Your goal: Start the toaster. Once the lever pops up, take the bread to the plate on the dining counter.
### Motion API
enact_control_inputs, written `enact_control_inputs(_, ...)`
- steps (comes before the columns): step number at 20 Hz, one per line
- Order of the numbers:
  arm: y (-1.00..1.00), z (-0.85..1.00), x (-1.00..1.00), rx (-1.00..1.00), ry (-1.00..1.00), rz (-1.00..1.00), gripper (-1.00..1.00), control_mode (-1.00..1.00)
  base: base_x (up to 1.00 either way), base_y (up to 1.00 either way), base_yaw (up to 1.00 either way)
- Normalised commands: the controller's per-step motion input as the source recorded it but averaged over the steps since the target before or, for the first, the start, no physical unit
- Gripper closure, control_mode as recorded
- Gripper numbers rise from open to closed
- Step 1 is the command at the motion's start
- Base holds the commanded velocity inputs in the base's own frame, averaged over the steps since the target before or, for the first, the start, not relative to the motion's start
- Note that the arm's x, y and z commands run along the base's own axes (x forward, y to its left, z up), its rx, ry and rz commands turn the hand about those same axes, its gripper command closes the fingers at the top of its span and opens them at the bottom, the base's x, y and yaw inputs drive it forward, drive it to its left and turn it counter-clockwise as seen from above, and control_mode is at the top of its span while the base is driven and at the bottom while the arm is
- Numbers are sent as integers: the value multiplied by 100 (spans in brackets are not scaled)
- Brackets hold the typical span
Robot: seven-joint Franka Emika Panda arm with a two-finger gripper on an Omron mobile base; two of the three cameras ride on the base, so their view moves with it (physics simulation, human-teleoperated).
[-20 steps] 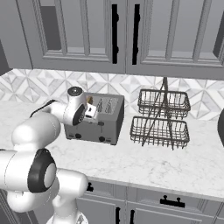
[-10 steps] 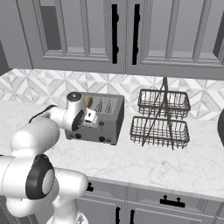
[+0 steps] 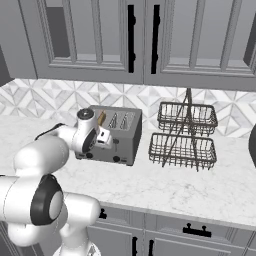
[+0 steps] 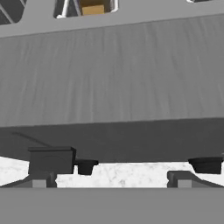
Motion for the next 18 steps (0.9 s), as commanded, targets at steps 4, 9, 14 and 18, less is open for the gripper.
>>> enact_control_inputs(4,0,-38,0,0,0,0,-100,-100,0,0,0)
enact_control_inputs(9,0,-34,0,0,0,0,-100,-100,0,0,0)
enact_control_inputs(14,0,-2,0,0,0,0,-100,-100,0,0,0)
enact_control_inputs(18,0,9,-8,0,-4,0,-100,-100,0,0,0)
